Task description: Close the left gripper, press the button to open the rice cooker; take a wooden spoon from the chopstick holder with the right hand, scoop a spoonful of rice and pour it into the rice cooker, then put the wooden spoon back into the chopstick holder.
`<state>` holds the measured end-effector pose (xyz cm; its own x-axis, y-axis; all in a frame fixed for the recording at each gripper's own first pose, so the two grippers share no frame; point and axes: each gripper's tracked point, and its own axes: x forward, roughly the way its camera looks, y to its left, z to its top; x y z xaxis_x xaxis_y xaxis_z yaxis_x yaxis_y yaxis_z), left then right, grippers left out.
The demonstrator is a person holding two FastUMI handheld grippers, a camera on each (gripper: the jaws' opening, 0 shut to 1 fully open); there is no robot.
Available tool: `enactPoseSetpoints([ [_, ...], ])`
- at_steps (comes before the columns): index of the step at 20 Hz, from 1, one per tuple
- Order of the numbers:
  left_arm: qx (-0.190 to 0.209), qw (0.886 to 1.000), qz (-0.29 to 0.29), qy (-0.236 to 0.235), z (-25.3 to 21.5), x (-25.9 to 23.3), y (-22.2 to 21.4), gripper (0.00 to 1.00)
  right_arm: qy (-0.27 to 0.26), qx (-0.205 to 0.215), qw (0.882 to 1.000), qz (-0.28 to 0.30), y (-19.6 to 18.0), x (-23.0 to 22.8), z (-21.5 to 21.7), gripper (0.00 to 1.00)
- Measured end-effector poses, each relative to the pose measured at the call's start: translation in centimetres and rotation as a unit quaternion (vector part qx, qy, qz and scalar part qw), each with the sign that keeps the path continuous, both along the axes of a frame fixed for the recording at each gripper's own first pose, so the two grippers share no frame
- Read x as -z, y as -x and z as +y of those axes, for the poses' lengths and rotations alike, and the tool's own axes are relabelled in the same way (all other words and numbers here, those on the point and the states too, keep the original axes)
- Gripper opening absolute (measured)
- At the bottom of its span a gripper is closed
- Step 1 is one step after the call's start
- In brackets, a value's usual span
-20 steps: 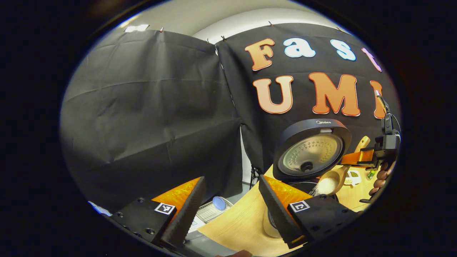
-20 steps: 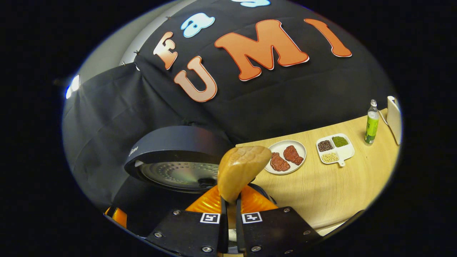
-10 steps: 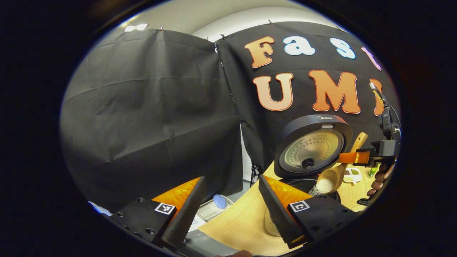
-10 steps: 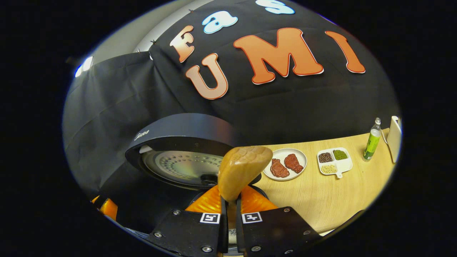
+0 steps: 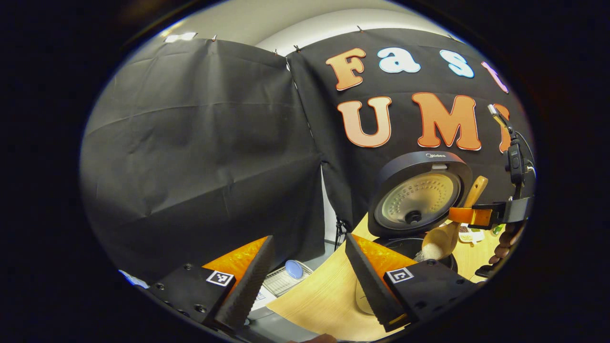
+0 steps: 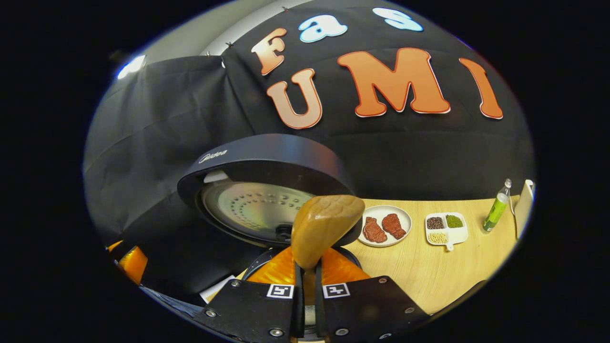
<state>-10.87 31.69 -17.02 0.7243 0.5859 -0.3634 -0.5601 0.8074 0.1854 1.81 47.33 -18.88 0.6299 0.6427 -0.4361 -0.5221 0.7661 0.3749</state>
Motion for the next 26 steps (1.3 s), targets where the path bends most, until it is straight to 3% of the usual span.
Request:
enactPoseSetpoints([
  [1, -0.001, 1.000, 0.000, 0.001, 0.0, 0.2, 0.1, 0.93, 0.001, -0.004, 1.000, -0.002, 0.0, 0.0, 0.1, 0.08],
  [2, -0.002, 1.000, 0.000, 0.001, 0.1, 0.2, 0.1, 1.00, 0.004, -0.006, 1.000, -0.005, 0.1, -0.2, 0.3, 0.08],
  [3, -0.003, 1.000, 0.000, 0.002, 0.1, 0.1, 0.2, 0.93, 0.009, -0.010, 1.000, -0.012, 0.0, -0.3, 0.2, 0.08],
  [5, -0.005, 1.000, 0.002, 0.003, 0.1, 0.3, 0.3, 0.93, 0.021, -0.017, 0.999, -0.029, -0.2, -0.3, 0.3, 0.08],
  [6, -0.006, 1.000, 0.003, 0.004, 0.2, 0.2, 0.2, 1.00, 0.027, -0.019, 0.999, -0.036, -0.2, -0.1, 0.4, 0.08],
  [9, -0.008, 1.000, 0.005, 0.005, 0.2, 0.3, 0.4, 1.00, 0.034, -0.033, 0.998, -0.044, 0.0, 0.1, 0.9, 0.08],
  [10, -0.009, 1.000, 0.005, 0.005, 0.2, 0.2, 0.3, 0.93, 0.034, -0.036, 0.998, -0.045, 0.1, 0.1, 1.1, 0.08],
  [11, -0.010, 1.000, 0.005, 0.005, 0.3, 0.3, 0.4, 1.00, 0.035, -0.041, 0.997, -0.049, 0.1, -0.1, 1.2, 0.08],
  [12, -0.011, 1.000, 0.005, 0.006, 0.3, 0.4, 0.4, 1.00, 0.037, -0.046, 0.997, -0.056, 0.1, -0.3, 1.4, 0.08],
  [13, -0.012, 1.000, 0.005, 0.005, 0.3, 0.5, 0.5, 0.93, 0.039, -0.052, 0.996, -0.065, 0.2, -0.7, 1.6, 0.08],
  [14, -0.013, 1.000, 0.005, 0.006, 0.3, 0.4, 0.4, 1.00, 0.041, -0.057, 0.995, -0.073, 0.3, -0.8, 1.9, 0.08],
  [15, -0.015, 1.000, 0.005, 0.005, 0.4, 0.4, 0.5, 1.00, 0.041, -0.064, 0.994, -0.079, 0.5, -1.0, 2.2, 0.08],
  [16, -0.016, 1.000, 0.006, 0.007, 0.4, 0.4, 0.5, 0.93, 0.040, -0.069, 0.993, -0.083, 0.7, -1.1, 2.5, 0.08],
  [17, -0.018, 1.000, 0.007, 0.007, 0.5, 0.4, 0.6, 0.93, 0.043, -0.073, 0.992, -0.090, 0.7, -1.2, 2.6, 0.08],
  [18, -0.018, 1.000, 0.006, 0.008, 0.5, 0.5, 0.5, 1.00, 0.049, -0.076, 0.991, -0.098, 0.9, -1.4, 2.7, 0.08],
  [20, -0.020, 1.000, 0.006, 0.008, 0.6, 0.4, 0.6, 1.00, 0.058, -0.084, 0.988, -0.114, 1.1, -1.6, 2.9, 0.08],
  [21, -0.021, 1.000, 0.007, 0.008, 0.6, 0.4, 0.6, 0.93, 0.061, -0.087, 0.987, -0.124, 1.2, -1.7, 2.9, 0.08],
  [22, -0.022, 1.000, 0.006, 0.009, 0.6, 0.5, 0.5, 1.00, 0.066, -0.089, 0.985, -0.134, 0.6, -2.4, 2.8, 0.08],
  [23, -0.022, 1.000, 0.007, 0.010, 0.6, 0.6, 0.7, 0.93, 0.070, -0.094, 0.983, -0.141, 0.7, -2.4, 2.9, 0.08],
  [26, -0.021, 1.000, 0.009, 0.007, 0.4, 0.5, 0.7, 0.93, 0.082, -0.108, 0.978, -0.160, 0.8, -2.5, 3.1, 0.08],
])
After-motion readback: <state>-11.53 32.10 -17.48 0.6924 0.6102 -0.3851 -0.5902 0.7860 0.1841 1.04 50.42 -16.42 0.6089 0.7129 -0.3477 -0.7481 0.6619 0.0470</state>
